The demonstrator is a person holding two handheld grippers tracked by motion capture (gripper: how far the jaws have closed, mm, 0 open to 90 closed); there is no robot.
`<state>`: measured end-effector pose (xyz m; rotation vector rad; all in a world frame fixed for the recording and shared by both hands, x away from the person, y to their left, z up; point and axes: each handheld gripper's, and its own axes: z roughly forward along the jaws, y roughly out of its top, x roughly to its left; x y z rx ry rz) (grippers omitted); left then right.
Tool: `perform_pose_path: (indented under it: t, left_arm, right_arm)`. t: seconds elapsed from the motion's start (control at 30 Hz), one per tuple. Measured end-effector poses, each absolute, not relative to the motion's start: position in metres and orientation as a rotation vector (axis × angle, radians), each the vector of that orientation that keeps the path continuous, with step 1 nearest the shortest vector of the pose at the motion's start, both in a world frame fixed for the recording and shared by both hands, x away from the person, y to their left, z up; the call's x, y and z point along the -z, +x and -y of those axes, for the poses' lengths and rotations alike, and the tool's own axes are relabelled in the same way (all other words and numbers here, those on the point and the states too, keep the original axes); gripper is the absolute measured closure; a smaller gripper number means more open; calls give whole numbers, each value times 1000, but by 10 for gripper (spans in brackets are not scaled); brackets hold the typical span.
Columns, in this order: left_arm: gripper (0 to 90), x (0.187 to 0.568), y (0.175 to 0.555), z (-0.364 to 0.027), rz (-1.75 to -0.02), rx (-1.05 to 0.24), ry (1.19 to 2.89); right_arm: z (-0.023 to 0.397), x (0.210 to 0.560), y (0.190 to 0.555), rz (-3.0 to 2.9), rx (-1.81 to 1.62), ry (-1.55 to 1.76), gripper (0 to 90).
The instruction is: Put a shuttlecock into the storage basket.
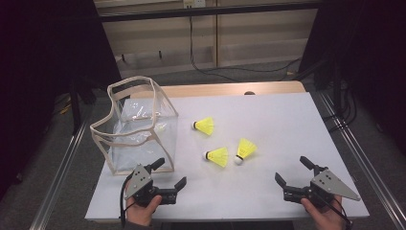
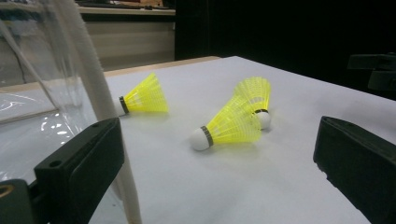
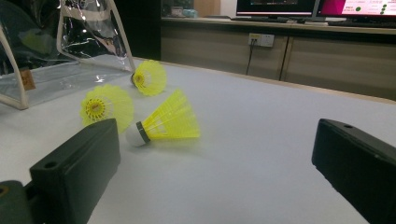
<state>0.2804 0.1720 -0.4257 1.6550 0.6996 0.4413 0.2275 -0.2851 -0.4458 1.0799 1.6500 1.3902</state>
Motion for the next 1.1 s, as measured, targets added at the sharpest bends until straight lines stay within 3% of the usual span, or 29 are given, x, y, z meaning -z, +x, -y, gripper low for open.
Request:
perform_pose_path:
  t: [1.1]
  left_arm:
    - [18,426,281,-145,-629,-356,1749]
  right_arm:
    - [282,446,230,-1664,-1405,1067,9]
